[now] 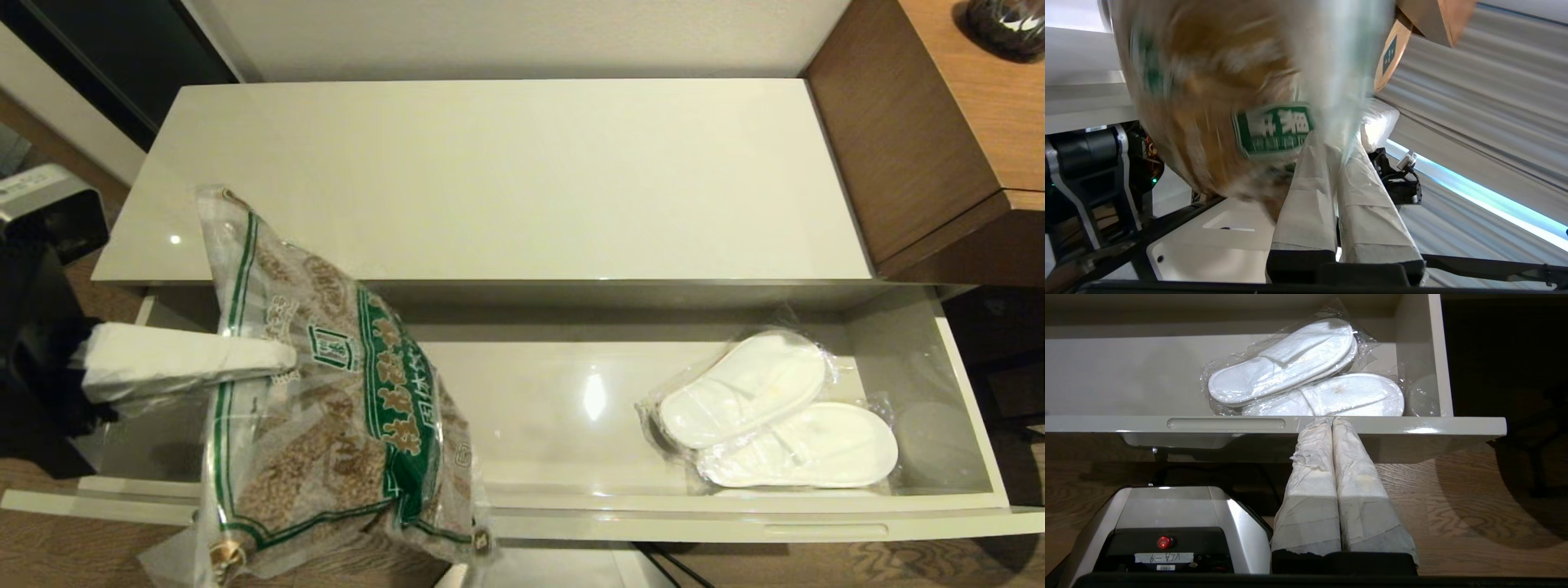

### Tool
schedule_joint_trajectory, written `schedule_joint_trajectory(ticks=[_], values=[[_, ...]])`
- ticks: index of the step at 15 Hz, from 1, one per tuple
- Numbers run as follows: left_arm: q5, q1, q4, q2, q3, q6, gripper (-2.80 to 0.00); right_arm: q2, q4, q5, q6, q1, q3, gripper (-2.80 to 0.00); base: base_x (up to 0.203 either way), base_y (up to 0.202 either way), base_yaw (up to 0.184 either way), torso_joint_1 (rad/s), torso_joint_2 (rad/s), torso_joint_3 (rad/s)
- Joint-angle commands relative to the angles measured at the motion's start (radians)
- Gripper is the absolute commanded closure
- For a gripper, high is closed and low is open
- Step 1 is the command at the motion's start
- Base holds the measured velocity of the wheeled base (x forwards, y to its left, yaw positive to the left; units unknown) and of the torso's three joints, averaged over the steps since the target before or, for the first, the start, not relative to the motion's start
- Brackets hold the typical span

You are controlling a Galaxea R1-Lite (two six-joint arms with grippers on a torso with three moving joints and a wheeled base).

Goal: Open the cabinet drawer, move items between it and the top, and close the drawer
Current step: Put the solid drinks in the drawer

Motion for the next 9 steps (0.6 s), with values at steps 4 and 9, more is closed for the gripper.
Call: schedule_joint_trajectory(ticks=[4,9], values=[[0.029,-0.018,-0.04,0.061,0.088,0.015,0.0,-0.013,0.0,0.0,0.0,0.0,0.003,0.0,0.0,0.0,0.0,0.0,0.0,0.0],[0.058,-0.022,-0.27,0.232,0.151,0.035,0.0,-0.013,0.0,0.0,0.0,0.0,0.003,0.0,0.0,0.0,0.0,0.0,0.0,0.0]])
